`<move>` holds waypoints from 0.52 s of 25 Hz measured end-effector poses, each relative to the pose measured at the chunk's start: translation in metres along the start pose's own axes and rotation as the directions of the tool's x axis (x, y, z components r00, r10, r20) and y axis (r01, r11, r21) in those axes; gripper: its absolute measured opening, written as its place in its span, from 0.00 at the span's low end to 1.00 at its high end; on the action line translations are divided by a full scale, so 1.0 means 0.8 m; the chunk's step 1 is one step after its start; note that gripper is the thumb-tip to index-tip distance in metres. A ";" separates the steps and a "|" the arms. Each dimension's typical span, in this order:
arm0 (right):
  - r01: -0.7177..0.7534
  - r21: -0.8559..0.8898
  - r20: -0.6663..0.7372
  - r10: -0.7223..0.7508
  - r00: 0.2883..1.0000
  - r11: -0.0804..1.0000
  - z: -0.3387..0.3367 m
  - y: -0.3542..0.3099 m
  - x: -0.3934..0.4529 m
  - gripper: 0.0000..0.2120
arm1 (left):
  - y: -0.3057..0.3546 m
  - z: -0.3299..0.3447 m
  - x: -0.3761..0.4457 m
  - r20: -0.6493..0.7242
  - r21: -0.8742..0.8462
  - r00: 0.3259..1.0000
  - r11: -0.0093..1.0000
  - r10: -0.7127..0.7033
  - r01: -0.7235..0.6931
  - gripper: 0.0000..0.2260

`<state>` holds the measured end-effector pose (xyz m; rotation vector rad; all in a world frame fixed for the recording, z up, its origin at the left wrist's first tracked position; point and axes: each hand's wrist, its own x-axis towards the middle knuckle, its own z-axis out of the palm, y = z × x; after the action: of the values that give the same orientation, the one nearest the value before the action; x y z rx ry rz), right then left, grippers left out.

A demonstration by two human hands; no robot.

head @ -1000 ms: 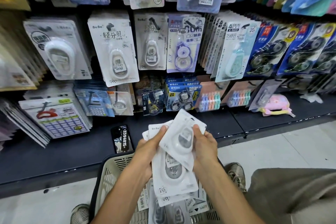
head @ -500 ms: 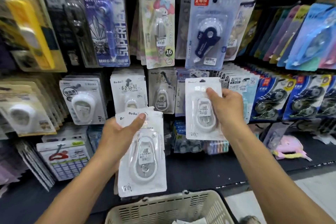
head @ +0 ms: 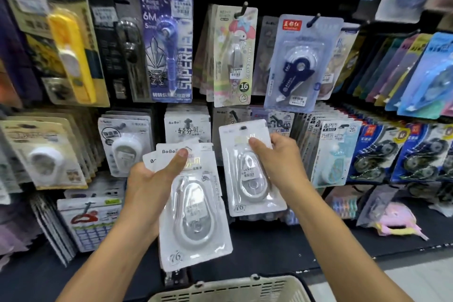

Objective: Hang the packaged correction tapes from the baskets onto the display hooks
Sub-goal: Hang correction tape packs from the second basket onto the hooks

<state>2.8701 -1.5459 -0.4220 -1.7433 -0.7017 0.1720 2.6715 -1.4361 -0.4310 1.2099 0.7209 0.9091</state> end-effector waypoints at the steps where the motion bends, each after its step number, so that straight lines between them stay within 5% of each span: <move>1: -0.016 -0.004 0.000 0.016 1.000 1.000 -0.001 0.002 -0.001 0.06 | 0.001 -0.003 0.002 -0.009 -0.008 1.000 1.000 -0.009 0.009 0.12; 4: -0.059 -0.216 -0.063 0.046 0.997 0.975 0.005 0.001 0.005 0.12 | 0.001 -0.004 -0.001 0.002 -0.048 1.000 0.998 -0.030 0.030 0.12; 6: 0.023 -0.531 -0.166 -0.130 0.977 0.847 0.015 -0.005 -0.006 0.19 | -0.003 -0.001 -0.003 -0.010 -0.069 0.998 0.996 -0.056 0.055 0.10; 7: 0.131 -0.536 -0.121 -0.230 0.966 0.834 0.020 -0.004 -0.017 0.20 | -0.004 -0.001 -0.002 -0.029 -0.084 0.997 0.994 -0.069 0.066 0.11; 9: 0.224 -0.162 0.233 -0.183 0.955 0.961 0.030 0.003 -0.054 0.26 | -0.003 0.000 0.002 -0.075 -0.149 0.991 0.984 -0.108 0.096 0.11; 11: -0.043 0.114 0.606 -0.035 0.794 0.993 0.038 0.009 -0.092 0.34 | -0.001 0.002 0.005 -0.083 -0.213 0.985 0.968 -0.151 0.130 0.08; 13: -0.229 0.237 0.656 0.019 0.755 0.944 0.043 0.021 -0.106 0.37 | -0.001 0.007 0.004 -0.043 -0.219 0.984 0.963 -0.170 0.157 0.10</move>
<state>2.7917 -1.5652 -0.4682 -1.4123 -0.9911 0.9726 2.6779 -1.4360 -0.4307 0.9201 0.7401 0.8653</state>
